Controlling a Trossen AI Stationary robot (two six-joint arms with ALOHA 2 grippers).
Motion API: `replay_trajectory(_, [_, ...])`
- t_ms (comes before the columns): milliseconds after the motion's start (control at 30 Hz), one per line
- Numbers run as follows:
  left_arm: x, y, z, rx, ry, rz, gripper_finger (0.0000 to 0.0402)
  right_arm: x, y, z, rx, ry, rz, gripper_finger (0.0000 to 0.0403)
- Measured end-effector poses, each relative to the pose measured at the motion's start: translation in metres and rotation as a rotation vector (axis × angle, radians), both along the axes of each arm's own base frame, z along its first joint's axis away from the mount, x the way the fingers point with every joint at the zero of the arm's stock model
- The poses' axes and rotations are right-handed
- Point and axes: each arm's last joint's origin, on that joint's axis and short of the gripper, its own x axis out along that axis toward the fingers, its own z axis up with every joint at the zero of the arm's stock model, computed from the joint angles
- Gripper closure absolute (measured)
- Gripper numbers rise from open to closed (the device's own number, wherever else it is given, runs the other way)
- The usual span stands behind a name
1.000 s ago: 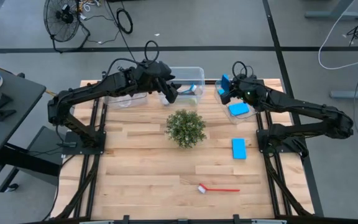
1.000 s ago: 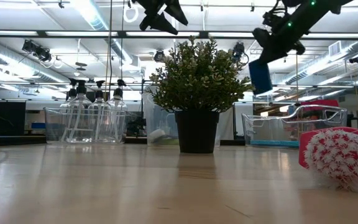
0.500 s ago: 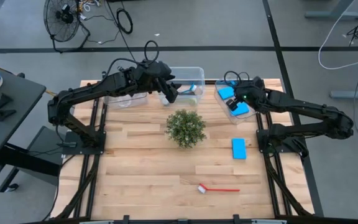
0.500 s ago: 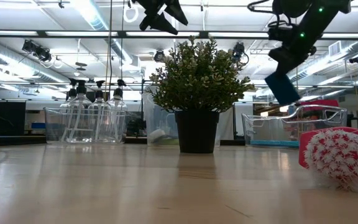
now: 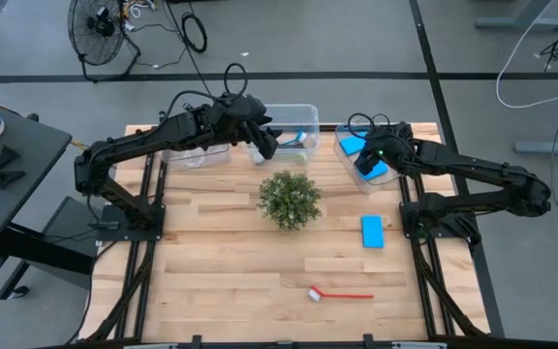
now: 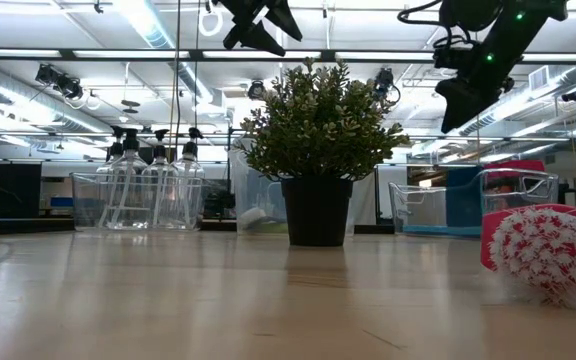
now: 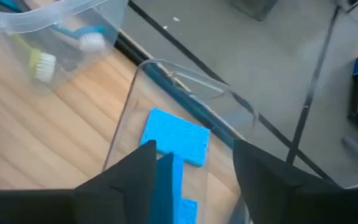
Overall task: Pick & Place Kitchen Sink Supplies
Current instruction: Put the blue sponge into the right transparent bin
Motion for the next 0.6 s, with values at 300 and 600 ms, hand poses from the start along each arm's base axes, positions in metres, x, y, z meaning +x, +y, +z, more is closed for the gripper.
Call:
replay_trajectory(300, [0.0000,0.0001,0.0000,-0.001,-0.001,0.003,0.0154,-0.0009,0.0022,-0.0028,0.063,0.011,0.042,0.0157])
replay_trajectory(600, [0.0000,-0.0002,0.0000,-0.001,-0.001,0.003,0.0154,-0.0064,0.0047,-0.0071,0.099,0.082,0.042,0.0167])
